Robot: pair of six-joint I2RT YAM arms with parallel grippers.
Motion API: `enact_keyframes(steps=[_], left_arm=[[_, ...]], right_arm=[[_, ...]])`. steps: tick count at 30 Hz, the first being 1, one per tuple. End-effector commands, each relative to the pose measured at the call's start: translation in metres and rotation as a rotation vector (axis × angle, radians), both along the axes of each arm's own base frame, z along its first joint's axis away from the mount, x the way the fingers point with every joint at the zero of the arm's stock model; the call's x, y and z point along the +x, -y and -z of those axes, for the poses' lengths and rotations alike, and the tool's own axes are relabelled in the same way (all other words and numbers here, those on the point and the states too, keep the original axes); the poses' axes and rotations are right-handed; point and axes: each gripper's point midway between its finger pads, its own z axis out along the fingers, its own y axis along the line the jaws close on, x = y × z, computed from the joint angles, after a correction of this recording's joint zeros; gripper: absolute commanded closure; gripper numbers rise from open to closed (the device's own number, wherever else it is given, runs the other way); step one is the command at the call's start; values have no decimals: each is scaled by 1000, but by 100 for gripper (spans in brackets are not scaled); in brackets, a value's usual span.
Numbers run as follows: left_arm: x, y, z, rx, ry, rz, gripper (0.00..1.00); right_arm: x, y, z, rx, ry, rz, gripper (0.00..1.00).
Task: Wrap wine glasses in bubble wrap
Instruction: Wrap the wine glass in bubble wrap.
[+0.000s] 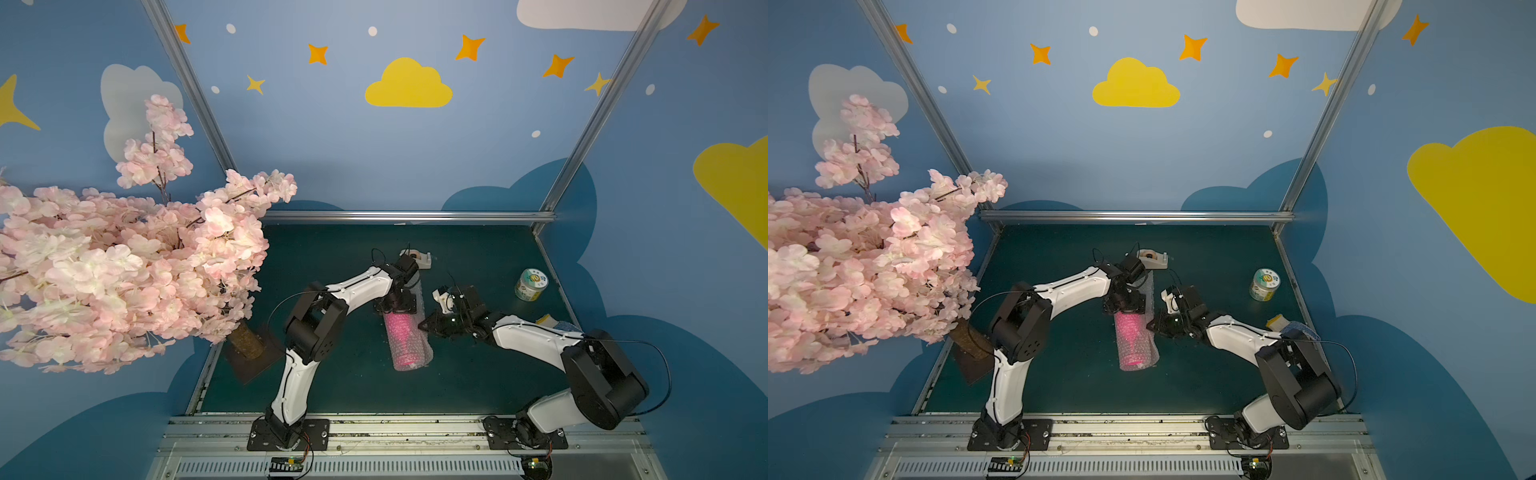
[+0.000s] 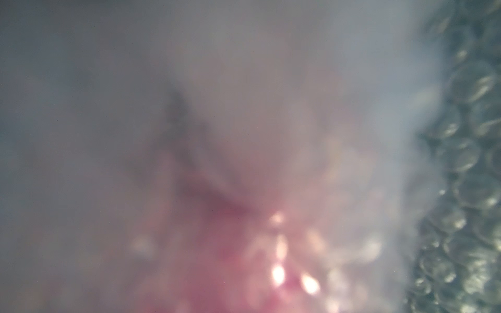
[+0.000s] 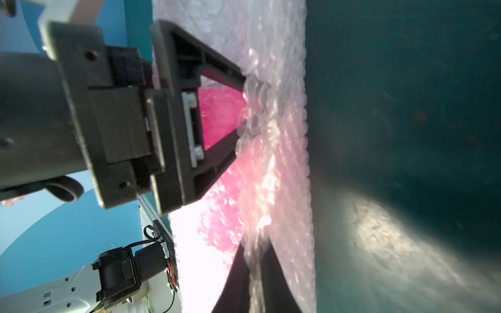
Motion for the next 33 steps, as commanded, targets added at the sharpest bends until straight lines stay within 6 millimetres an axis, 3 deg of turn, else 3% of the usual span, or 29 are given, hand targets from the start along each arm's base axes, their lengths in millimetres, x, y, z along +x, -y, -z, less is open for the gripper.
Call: enact_keyframes(steps=[1,4,7,11,18,21,26,33], left_arm=[[2,-6,-6,0,18,-37,9],[3,-5,-8,-9,24,-42,9],[3,-5,-8,-14,23,-58,9],[2,-7,-9,-20,24,-85,9],[-1,-12,-7,-26,2,-134,10],[0,-12,-8,-49,-10,-158,10],[2,-13,-20,-104,0,-185,10],[1,-13,-28,-127,0,-180,10]], right_arm=[[1,-8,-7,-8,14,2,90],[-3,-14,-11,-5,28,-6,89],[-7,-20,-12,-5,18,-33,80],[-18,-33,-16,-57,31,-104,59],[-33,-36,-14,-180,56,-148,44],[-39,-34,-5,-230,52,-155,47],[-44,-32,10,-283,58,-148,62],[-45,-35,12,-290,94,-146,79]])
